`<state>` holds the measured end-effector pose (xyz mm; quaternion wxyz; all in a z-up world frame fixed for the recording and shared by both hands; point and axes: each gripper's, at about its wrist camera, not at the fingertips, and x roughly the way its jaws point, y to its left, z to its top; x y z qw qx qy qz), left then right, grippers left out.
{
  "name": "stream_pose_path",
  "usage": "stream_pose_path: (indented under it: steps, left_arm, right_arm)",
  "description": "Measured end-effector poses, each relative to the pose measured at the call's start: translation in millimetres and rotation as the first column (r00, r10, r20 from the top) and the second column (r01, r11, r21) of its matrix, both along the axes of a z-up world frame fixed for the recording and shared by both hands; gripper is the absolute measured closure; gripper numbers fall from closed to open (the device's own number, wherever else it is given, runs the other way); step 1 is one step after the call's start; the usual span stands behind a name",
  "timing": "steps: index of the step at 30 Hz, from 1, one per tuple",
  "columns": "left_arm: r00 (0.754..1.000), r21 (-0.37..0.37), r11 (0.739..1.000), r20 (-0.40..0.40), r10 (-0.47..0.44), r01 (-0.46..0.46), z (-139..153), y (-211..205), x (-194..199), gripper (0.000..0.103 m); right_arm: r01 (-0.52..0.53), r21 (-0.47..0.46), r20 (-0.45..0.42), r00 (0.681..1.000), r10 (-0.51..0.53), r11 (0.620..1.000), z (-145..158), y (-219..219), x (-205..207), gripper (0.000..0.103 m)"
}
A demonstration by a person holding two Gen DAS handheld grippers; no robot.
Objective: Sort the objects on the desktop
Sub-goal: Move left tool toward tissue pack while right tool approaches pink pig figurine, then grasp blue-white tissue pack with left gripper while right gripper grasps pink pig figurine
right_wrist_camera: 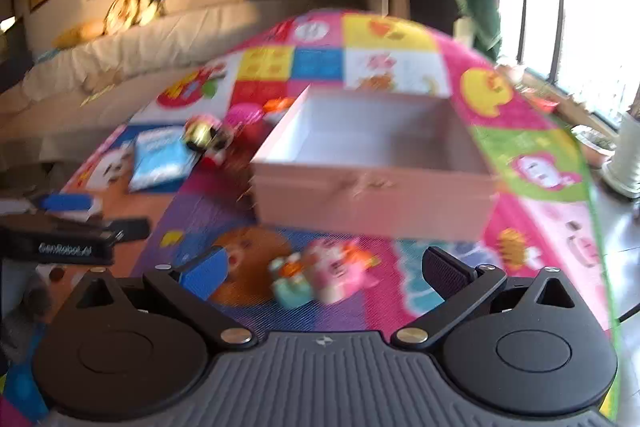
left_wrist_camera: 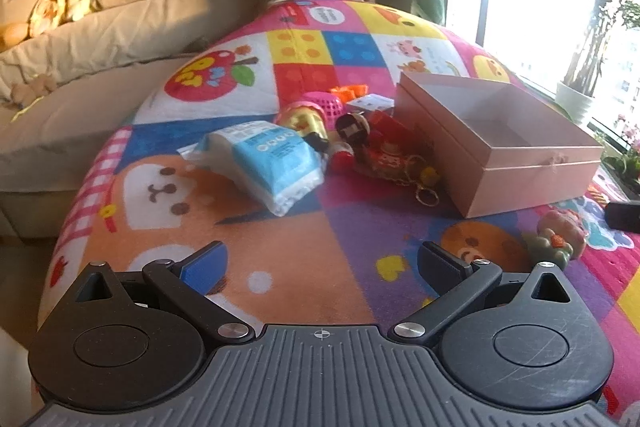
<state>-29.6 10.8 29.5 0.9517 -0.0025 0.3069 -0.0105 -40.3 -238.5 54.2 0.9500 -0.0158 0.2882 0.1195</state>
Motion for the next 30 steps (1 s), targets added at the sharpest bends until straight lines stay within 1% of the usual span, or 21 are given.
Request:
stream_pose_path:
  steps: [3, 5, 7, 9, 12, 15, 16, 18, 20, 21, 22, 23, 26, 28, 30]
  left_arm:
    - [1.000, -0.020, 1.000, -0.005, 0.001, -0.001, 3, 5, -1, 0.000]
    - [1.000, -0.018, 1.000, 0.005, -0.002, 0.002, 6, 7, -4, 0.000]
    - [1.000, -0.006, 1.000, 0.019, 0.007, -0.007, 9, 9, -6, 0.000]
    - [1.000, -0.007, 1.000, 0.021, 0.021, -0.021, 10, 10, -4, 0.000]
    - [1.000, -0.023, 0.999, 0.014, 0.027, -0.026, 10, 12, 1, 0.000]
    - [1.000, -0.018, 1.000, 0.008, 0.008, -0.008, 9, 8, 3, 0.000]
    - [1.000, -0.014, 1.000, 0.009, -0.003, 0.003, 9, 7, 4, 0.000]
    - [0.999, 0.000, 1.000, 0.020, -0.027, 0.027, 10, 4, 7, 0.000]
    - [0.999, 0.033, 0.999, 0.043, -0.026, 0.024, 11, 4, 13, 0.000]
    - [0.999, 0.053, 0.999, 0.047, -0.002, 0.000, 11, 5, 20, 0.000]
    - [0.999, 0.060, 0.998, 0.040, 0.033, -0.035, 10, 8, 28, 0.000]
    - [0.997, 0.045, 0.996, 0.027, 0.071, -0.072, 10, 13, 39, 0.000]
    - [0.986, -0.039, 0.985, -0.007, 0.167, -0.167, 14, 27, 73, 0.000]
    - [0.977, -0.058, 0.976, -0.038, 0.210, -0.212, 13, 32, 99, 0.000]
    - [0.966, -0.068, 0.966, -0.093, 0.241, -0.248, 6, 38, 123, 0.000]
  right_arm:
    - [0.066, -0.020, 0.018, 0.998, -0.066, 0.998, 4, -15, 2, 0.000]
    - [0.086, -0.047, 0.031, 0.996, -0.085, 0.995, 4, -21, 2, 0.000]
    - [0.084, -0.076, 0.032, 0.996, -0.082, 0.994, 2, -23, 2, 0.000]
    - [0.049, -0.062, 0.009, 0.999, -0.049, 0.997, -1, -22, 3, 0.000]
    - [-0.031, -0.035, -0.032, 0.999, 0.030, 0.999, -8, -11, 4, 0.000]
    - [-0.081, -0.080, -0.021, 0.997, 0.080, 0.993, -17, 7, 8, 0.001]
    - [-0.092, -0.093, -0.018, 0.996, 0.091, 0.991, -18, 12, 10, 0.005]
    - [-0.114, -0.096, -0.037, 0.993, 0.111, 0.989, -23, 19, 21, 0.009]
    - [-0.123, -0.092, -0.054, 0.992, 0.118, 0.988, -28, 22, 31, 0.014]
    - [-0.130, -0.100, -0.064, 0.990, 0.124, 0.986, -31, 25, 36, 0.025]
    - [-0.145, -0.098, -0.077, 0.987, 0.138, 0.985, -33, 26, 38, 0.032]
    - [-0.146, -0.091, -0.076, 0.987, 0.139, 0.985, -33, 28, 39, 0.032]
    - [-0.163, -0.082, -0.066, 0.985, 0.158, 0.983, -32, 29, 36, 0.034]
    - [-0.163, -0.078, -0.067, 0.985, 0.158, 0.984, -34, 31, 35, 0.034]
    - [-0.159, -0.085, -0.060, 0.986, 0.155, 0.984, -34, 32, 34, 0.034]
